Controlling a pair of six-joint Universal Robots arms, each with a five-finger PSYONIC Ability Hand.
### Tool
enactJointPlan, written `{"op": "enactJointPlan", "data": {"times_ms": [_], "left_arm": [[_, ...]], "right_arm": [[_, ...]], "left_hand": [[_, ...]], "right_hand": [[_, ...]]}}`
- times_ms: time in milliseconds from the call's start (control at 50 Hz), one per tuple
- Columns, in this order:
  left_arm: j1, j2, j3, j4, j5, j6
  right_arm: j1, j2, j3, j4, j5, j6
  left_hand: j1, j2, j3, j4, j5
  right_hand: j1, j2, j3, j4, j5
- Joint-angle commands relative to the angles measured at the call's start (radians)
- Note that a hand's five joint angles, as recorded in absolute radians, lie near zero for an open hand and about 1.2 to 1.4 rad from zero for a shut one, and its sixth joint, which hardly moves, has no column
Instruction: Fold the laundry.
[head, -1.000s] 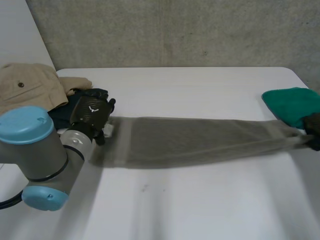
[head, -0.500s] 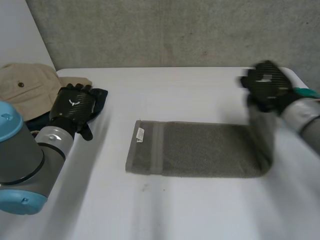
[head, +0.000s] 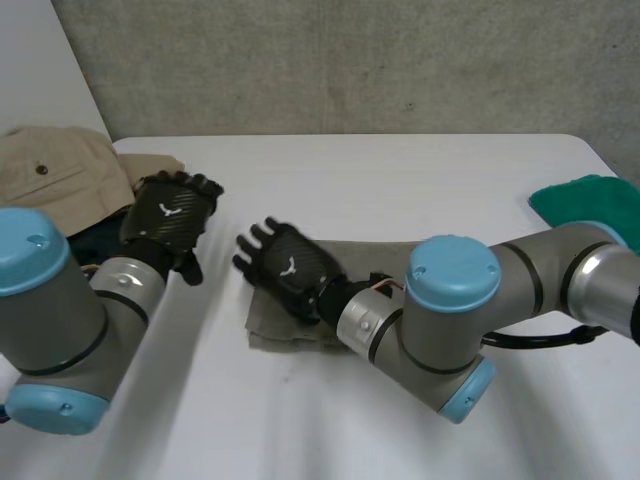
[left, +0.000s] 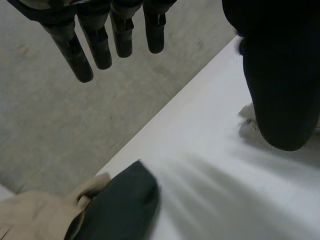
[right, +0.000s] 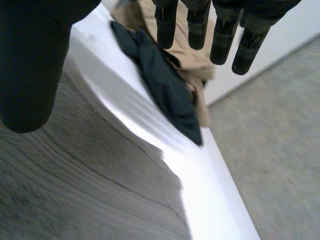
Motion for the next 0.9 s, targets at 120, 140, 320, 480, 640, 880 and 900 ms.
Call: {"op": "enactJointPlan", "data": {"times_ms": [120,140,320,480,640,880,900], "left_arm": [[-0.188,-0.05,0.091,0.006,-0.009,-0.029],[-0.199,-0.058,0.094,0.006,-0.01,-0.031],[-0.224,-0.108,0.117,0.007,-0.01,-0.034],[-0.221,-0.122,0.106,0.006,-0.013,-0.034],[-0.218,-0.088,0.094,-0.003,-0.016,-0.032],[-0.126,-0.007,0.045,-0.003,-0.078,-0.032],[-0.118,-0.004,0.045,-0.005,-0.087,-0.034]], "right_arm": [[-0.186,-0.284,0.198,0.174,0.216,0.324],[-0.224,-0.302,0.235,0.226,0.212,0.357],[-0.398,-0.308,0.43,0.274,0.199,0.326],[-0.462,-0.276,0.45,0.168,0.215,0.198],[-0.357,-0.32,0.349,0.128,0.222,0.04],[0.054,-0.16,0.163,0.059,0.086,-0.056],[0.067,-0.147,0.16,0.056,0.066,-0.056]], "left_hand": [[-0.037,-0.036,-0.045,-0.033,-0.038],[-0.037,-0.036,-0.045,-0.033,-0.038],[-0.037,-0.036,-0.045,-0.033,-0.038],[-0.037,-0.036,-0.045,-0.033,-0.038],[-0.037,-0.036,-0.045,-0.033,-0.038],[-0.037,-0.036,-0.045,-0.033,-0.038],[-0.037,-0.036,-0.045,-0.033,-0.038]], "right_hand": [[-0.026,-0.044,-0.039,-0.058,-0.062],[-0.026,-0.044,-0.039,-0.058,-0.062],[-0.01,-0.029,-0.024,-0.042,-0.047],[1.196,1.178,1.183,1.164,1.159],[1.196,1.178,1.183,1.164,1.159],[1.196,1.178,1.183,1.164,1.159],[1.196,1.178,1.183,1.164,1.159]]}}
